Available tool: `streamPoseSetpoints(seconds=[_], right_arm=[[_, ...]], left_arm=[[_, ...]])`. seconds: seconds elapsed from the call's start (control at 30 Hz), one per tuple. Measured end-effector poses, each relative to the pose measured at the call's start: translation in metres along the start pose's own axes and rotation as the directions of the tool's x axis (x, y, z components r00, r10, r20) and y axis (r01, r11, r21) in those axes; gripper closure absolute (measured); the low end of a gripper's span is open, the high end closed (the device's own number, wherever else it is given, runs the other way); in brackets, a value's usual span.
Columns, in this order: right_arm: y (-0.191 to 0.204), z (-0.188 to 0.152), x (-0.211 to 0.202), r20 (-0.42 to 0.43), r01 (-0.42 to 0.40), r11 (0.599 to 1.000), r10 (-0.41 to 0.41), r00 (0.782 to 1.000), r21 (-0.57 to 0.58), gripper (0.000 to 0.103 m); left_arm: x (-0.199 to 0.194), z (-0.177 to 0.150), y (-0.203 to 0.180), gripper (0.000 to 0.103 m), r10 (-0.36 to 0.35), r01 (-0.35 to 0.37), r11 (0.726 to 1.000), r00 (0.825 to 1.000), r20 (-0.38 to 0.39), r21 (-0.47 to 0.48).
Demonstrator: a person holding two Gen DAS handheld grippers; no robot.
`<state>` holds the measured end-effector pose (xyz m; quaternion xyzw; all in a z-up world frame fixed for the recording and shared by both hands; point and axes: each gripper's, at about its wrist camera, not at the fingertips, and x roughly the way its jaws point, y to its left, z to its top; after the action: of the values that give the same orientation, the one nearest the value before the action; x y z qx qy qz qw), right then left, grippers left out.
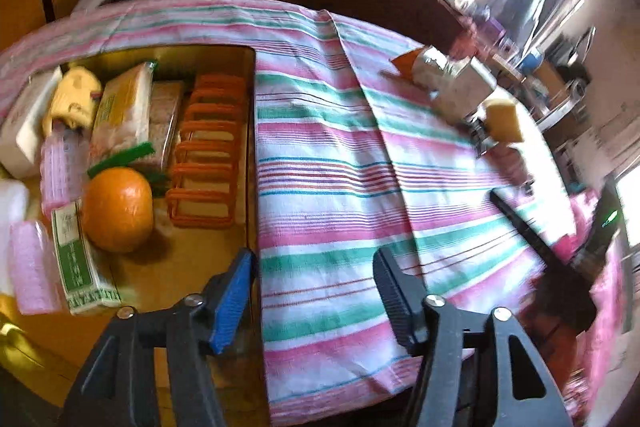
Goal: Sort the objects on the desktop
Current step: 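Move both open tools from the gold tray back to the pile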
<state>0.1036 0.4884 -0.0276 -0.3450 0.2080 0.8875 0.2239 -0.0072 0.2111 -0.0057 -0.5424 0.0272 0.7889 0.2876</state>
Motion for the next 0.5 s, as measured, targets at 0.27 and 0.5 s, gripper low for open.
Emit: streamPoseSetpoints(seconds=[0.27,0.5], right_arm=[[-0.078,0.06,0.008,0.098,0.163,0.987,-0.164,0.982,0.013,0.041],[-0.11,0.109,0.045,0.058,0.189,0.981,-0.187,0.981,-0.047,0.042]], left_arm=[[0.0,0.008,-0.011,0.036,0.063,-0.064,0.998,0.997,0.036,0.007],[0.003,0.013,-0.018,0.036,0.117,-0.118,0.993,0.992,0.037,0.026]])
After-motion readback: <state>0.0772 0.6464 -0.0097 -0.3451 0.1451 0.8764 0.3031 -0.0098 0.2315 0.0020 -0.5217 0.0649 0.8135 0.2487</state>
